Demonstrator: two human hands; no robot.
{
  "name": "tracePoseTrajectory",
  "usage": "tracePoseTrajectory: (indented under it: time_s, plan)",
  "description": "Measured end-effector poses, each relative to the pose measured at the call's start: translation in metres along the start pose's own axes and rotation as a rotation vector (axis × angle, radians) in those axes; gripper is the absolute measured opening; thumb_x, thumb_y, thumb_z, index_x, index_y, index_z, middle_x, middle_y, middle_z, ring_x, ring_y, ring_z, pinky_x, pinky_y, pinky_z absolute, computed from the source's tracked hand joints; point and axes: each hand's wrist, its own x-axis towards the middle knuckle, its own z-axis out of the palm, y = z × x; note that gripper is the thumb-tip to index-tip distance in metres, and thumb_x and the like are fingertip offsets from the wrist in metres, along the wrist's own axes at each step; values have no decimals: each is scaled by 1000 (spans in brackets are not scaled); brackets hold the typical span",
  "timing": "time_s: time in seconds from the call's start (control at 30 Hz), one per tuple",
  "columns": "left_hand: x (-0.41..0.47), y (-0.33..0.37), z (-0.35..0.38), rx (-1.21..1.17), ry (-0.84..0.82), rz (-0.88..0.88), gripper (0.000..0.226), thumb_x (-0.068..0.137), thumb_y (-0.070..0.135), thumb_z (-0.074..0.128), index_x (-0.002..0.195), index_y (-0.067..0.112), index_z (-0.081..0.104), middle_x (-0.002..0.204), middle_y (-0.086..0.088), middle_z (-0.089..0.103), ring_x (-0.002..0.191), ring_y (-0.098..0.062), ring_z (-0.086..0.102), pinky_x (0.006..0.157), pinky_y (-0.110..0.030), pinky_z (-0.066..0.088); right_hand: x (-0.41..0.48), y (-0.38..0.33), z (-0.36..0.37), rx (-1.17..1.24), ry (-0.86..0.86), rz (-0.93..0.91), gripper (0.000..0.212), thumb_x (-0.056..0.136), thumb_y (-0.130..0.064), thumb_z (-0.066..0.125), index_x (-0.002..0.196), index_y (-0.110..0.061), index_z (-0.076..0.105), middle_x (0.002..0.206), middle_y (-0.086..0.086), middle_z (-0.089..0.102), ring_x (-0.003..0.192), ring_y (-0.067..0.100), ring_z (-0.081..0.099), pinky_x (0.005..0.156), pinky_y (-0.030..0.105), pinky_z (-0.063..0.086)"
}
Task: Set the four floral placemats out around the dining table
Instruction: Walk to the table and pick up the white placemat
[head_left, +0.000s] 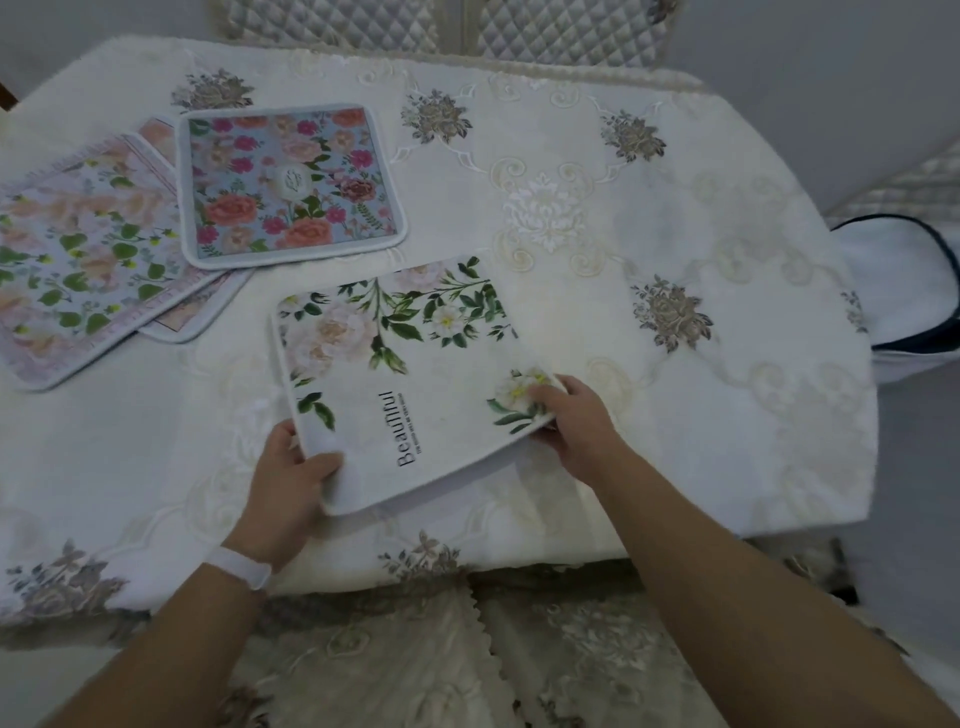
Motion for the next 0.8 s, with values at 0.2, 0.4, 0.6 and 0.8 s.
tracePoseTrajectory:
  time_s: [0.2, 0.4, 0.6, 0.8]
  plan:
    - [11, 12, -15, 236, 26, 30, 39, 84, -4, 60, 120, 9, 54, 115, -8, 64, 103, -30, 62, 85, -50, 53, 27, -14, -1, -253, -41, 3, 17, 88, -10, 66, 104, -10, 62, 87, 12, 66, 71, 24, 64, 67, 36, 57]
    - [36, 49, -9, 369, 83, -25, 26, 81, 7, 63, 106, 11, 58, 89, -1, 62, 76, -15, 57, 60, -30, 45, 53, -37, 22, -441, -68, -43, 22, 84, -14, 71, 105, -8, 64, 90, 15, 65, 74, 23, 63, 76, 41, 57]
    - [52, 68, -1, 295, 67, 0, 37, 76, 1, 60, 112, 6, 53, 96, -7, 66, 80, -23, 64, 61, -31, 52, 55, -38, 37, -533, -63, -92, 20, 83, -18, 68, 103, -15, 63, 98, 7, 67, 91, 27, 66, 81, 42, 57]
    - [48, 61, -3, 290, 62, 35, 40, 83, -1, 58, 117, 18, 52, 102, -6, 69, 85, -24, 66, 75, -39, 56, 45, -25, 35, -584, -13, -167, 20, 88, -9, 60, 106, -14, 56, 88, -4, 58, 76, 12, 54, 64, 24, 46]
